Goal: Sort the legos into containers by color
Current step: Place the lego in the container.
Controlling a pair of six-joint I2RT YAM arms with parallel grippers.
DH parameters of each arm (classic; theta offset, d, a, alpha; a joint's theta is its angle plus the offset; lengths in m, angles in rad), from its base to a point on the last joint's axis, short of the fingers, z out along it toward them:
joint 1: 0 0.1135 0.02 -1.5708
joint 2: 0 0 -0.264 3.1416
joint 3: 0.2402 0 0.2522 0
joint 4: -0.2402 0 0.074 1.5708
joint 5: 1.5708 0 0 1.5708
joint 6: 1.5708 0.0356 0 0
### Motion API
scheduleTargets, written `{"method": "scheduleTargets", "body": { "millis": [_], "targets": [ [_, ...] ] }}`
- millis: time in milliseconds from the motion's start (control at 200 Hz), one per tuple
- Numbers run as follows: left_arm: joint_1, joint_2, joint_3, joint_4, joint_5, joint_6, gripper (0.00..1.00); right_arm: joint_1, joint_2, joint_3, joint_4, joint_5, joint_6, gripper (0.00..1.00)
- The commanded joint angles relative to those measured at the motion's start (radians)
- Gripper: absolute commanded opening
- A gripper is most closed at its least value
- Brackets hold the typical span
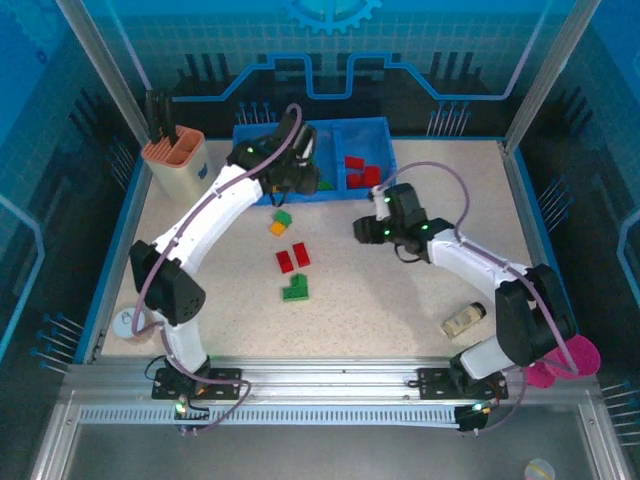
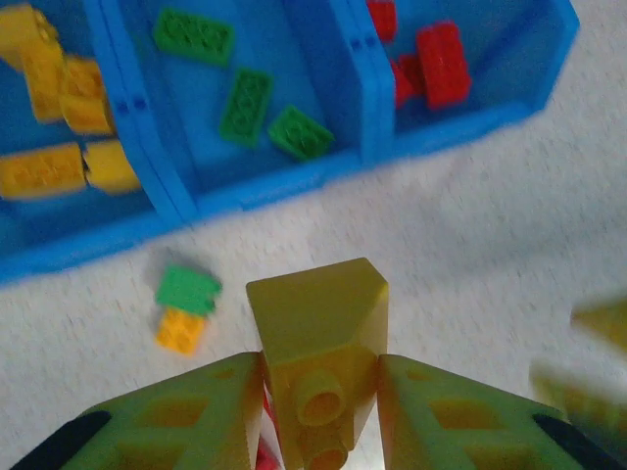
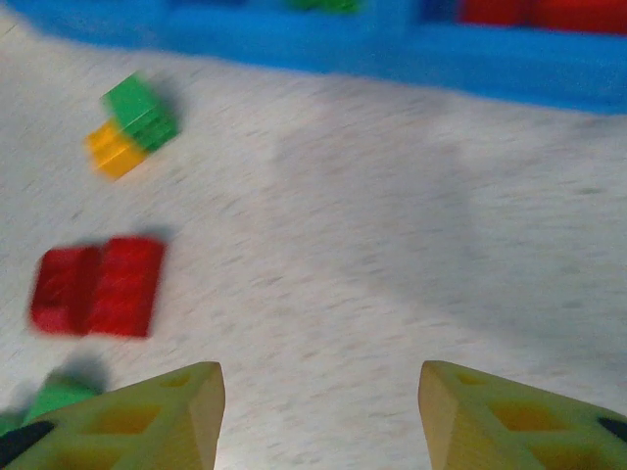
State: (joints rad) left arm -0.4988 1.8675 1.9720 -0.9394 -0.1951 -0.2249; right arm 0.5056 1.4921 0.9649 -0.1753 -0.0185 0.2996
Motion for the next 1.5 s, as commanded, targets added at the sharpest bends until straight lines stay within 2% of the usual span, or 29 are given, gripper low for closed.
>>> {"method": "scheduleTargets", "body": {
  "millis": [0, 200, 470, 650, 866, 1031, 1201, 1271, 1496],
  "targets": [
    [0.059, 0.107, 0.093, 0.067, -0.008, 0.101, 0.35, 0.114, 0.003, 0.016, -0.086, 0.010, 0.025, 0.56],
    [0.177, 0.214, 0.153, 0.156, 0.016, 0.101, 0.35, 0.321, 0.021, 0.030, -0.112, 0.065, 0.058, 0.57],
    [0.278, 0.302, 0.177, 0.254, 0.049, 0.057, 0.35, 0.427, 0.113, 0.072, -0.102, 0.038, 0.088, 0.58],
    [0.308, 0.369, 0.203, 0.263, 0.075, 0.041, 0.36, 0.455, 0.171, 0.136, -0.127, 0.003, 0.071, 0.60],
    [0.343, 0.405, 0.198, 0.288, 0.084, 0.021, 0.44, 0.462, 0.223, 0.180, -0.140, -0.060, 0.079, 0.63],
    [0.359, 0.405, 0.187, 0.293, 0.098, 0.021, 0.50, 0.465, 0.290, 0.246, -0.226, -0.050, 0.095, 0.67],
    [0.361, 0.385, 0.202, 0.286, 0.102, 0.053, 0.54, 0.465, 0.320, 0.273, -0.279, -0.006, 0.220, 0.81],
    [0.364, 0.368, 0.223, 0.264, 0.095, 0.072, 0.56, 0.468, 0.326, 0.278, -0.286, -0.002, 0.263, 0.91],
    [0.387, 0.248, 0.181, 0.296, 0.128, 0.108, 0.58, 0.473, 0.380, 0.368, -0.371, 0.010, 0.342, 1.00]
  ]
}}
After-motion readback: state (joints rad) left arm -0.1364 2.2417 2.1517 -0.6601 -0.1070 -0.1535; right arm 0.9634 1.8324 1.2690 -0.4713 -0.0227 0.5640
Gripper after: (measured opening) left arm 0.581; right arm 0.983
